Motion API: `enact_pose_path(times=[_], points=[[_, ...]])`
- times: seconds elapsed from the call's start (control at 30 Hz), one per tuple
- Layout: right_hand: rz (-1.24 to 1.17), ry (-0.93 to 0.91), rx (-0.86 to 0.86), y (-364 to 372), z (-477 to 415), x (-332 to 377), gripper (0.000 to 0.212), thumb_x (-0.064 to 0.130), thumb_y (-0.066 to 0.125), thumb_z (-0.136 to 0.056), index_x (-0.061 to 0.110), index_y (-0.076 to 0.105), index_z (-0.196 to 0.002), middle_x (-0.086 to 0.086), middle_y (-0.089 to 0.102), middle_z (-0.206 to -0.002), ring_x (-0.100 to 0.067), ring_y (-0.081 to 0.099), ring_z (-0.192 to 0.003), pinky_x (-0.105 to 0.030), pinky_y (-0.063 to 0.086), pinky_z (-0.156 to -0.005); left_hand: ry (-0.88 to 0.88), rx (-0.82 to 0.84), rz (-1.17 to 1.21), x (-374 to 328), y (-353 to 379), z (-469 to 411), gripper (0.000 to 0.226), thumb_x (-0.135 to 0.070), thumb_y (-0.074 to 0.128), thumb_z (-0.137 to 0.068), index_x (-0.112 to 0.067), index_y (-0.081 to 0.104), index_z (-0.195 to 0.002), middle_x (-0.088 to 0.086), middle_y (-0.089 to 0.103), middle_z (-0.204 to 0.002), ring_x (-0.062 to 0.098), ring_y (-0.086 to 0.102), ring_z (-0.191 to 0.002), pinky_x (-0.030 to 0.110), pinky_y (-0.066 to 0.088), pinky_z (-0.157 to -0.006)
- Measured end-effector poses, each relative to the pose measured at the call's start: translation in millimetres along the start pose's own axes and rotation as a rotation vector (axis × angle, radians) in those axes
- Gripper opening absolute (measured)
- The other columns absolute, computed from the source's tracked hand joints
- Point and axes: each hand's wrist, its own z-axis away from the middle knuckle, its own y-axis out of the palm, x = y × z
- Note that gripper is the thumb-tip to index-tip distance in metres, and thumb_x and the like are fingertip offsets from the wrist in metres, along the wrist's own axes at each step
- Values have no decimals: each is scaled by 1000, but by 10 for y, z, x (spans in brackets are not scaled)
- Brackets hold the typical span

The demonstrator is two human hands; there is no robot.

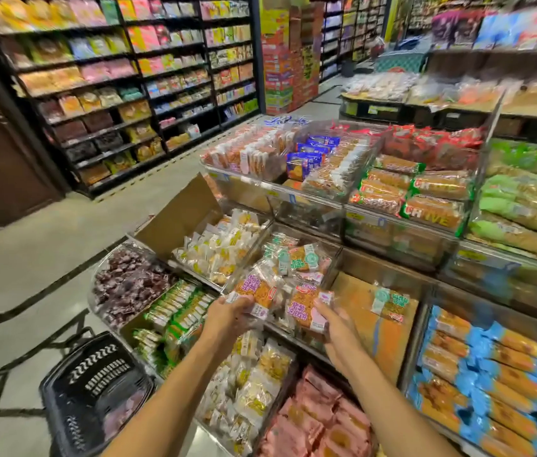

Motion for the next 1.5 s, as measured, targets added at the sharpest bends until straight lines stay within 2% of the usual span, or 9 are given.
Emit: enact_pose_path(times=[0.07,0.23,0.33,0.43,0.57,0.7,0.9,1.03,1.5], points=[[41,4,38,221,-52,-170,103,55,96,-60,14,54,-145,-2,66,-138,-21,63,-125,-48,44,-114,4,-39,39,-35,-311,31,50,-6,78,-89,13,54,-128,25,75,-108,38,66,-92,50,62,-82],[144,73,100,897,-94,-501,121,66,98,-48,20,50,-150,-1,59,-148,-27,56,-135,-56,40,-118,-2,-96,63,-170,-1087,160,22,-7,73,-93,12,72,-104,15,77,-84,25,63,-62,40,52,-65],[125,111,128,1246,-223,-807,94,52,97,-64,20,55,-142,-7,65,-141,-32,64,-125,-57,47,-112,6,-151,47,-263,-1547,213,14,-3,64,-99,9,71,-98,12,73,-81,14,64,-49,31,54,-54],[185,162,165,1819,-80,-977,98,52,101,-53,20,60,-136,-15,68,-136,-35,68,-120,-57,50,-109,27,-154,68,-356,-2056,258,13,-2,61,-100,4,68,-91,4,71,-64,13,61,-44,27,52,-48],[222,172,188,2538,86,-1290,56,30,82,-77,9,64,-126,-19,77,-114,-41,71,-111,-58,53,-104,37,-218,113,-435,-2760,270,9,-1,63,-98,0,66,-90,9,65,-69,12,59,-46,24,53,-46],[239,220,299,3151,166,-1708,29,18,72,-95,8,68,-122,-21,77,-112,-32,74,-82,-36,61,-63,71,-325,161,-459,-3380,362,13,1,60,-98,-4,59,-86,-6,50,-41,4,44,-30,16,34,-33],[321,290,447,3962,201,-2243,28,11,65,-99,1,67,-126,-23,75,-114,-31,76,-88,-39,64,-74,95,-507,272,-362,-4365,467,5,-9,73,-90,-5,71,-93,12,74,-76,21,68,-60,35,52,-65],[413,330,585,4440,186,-2540,27,14,61,-103,3,68,-126,-20,77,-113,-28,76,-92,-36,62,-74,92,-587,358,-329,-4874,497,27,-10,70,-96,0,64,-120,17,79,-96,25,75,-77,37,60,-62],[568,528,815,5834,-475,-3423,28,21,67,-100,9,65,-126,-17,77,-114,-33,76,-102,-51,58,-93,113,-805,528,-324,-6013,-59,21,-6,69,-96,-6,65,-116,11,80,-92,21,77,-81,35,66,-71]])
